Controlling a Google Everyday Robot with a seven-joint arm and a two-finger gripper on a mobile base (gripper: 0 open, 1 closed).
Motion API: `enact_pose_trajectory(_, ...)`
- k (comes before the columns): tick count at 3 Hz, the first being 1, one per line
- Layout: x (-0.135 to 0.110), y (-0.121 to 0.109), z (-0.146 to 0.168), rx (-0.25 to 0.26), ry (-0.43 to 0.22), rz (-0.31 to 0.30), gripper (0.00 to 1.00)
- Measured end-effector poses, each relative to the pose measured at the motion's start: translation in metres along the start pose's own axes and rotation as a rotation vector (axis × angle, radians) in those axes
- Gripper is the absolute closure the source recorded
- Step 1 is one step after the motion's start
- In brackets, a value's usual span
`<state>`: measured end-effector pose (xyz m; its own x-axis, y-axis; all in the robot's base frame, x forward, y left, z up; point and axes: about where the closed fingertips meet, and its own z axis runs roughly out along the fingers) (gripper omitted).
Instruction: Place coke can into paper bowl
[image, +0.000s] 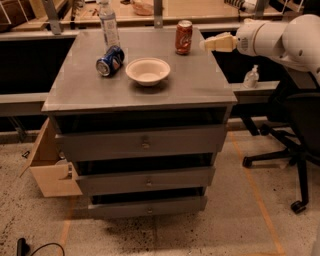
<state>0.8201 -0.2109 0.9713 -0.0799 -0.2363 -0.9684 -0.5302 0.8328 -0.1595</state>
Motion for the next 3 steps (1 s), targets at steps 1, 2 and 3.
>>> enact_pose_trajectory(1,-0.004,-0.003,0.062,-0.035,-0.073,0.028,0.0)
enact_pose_trajectory(2,-0.008,-0.005,0.108,-0.017,-0.07,0.044,0.0)
enact_pose_trajectory(3,-0.005,-0.011,0.146,0.039,-0.048,0.085,0.0)
